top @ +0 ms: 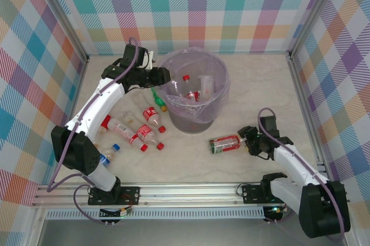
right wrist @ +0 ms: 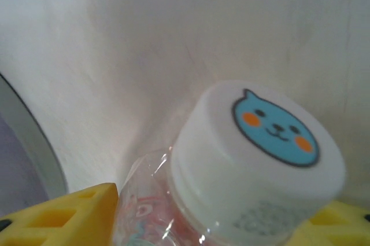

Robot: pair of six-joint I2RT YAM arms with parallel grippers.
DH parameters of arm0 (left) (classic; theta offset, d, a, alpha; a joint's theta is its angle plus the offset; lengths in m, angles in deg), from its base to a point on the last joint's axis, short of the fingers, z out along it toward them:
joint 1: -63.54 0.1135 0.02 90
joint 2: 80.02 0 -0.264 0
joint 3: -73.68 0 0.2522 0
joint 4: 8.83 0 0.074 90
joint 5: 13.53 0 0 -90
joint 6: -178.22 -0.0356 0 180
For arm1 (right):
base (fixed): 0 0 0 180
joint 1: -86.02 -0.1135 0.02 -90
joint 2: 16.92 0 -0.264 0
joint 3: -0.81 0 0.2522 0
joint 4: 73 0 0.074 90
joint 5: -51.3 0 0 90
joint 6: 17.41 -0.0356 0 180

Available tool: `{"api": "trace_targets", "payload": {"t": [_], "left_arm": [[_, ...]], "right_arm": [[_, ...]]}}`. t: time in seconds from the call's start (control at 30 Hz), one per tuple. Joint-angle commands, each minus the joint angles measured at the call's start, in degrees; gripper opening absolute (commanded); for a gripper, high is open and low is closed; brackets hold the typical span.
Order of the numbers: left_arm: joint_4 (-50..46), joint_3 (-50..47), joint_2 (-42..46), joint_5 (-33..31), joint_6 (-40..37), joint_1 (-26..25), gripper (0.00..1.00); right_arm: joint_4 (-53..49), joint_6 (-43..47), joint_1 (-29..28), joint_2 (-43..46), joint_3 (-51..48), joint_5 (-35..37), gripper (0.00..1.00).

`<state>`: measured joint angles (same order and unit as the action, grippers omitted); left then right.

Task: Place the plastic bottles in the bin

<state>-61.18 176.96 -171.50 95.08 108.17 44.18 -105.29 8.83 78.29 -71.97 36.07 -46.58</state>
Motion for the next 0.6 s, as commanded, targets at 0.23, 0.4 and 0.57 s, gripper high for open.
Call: {"api": "trace_targets", "payload": {"t": [0.23, 0.4, 0.57], "left_arm": [[1.0, 1.6, -0.3, 1.5, 0.5, 0.5, 0.52], [-0.3, 2.1, 0.4, 0.9, 0.1, 0.5, 0.52], [-1.3, 3.8, 0.3, 0.6, -0.7, 0.5, 0.52]], "right_arm": [[-9.0, 11.7, 8.2, 10.8, 6.5, 1.8, 0.56], [-11.6, 15.5, 10.4, 11.1, 8.5, 0.8, 0.54], [-18.3, 20.2, 11.1, 14.2, 14.1, 3.1, 0.52]]}}
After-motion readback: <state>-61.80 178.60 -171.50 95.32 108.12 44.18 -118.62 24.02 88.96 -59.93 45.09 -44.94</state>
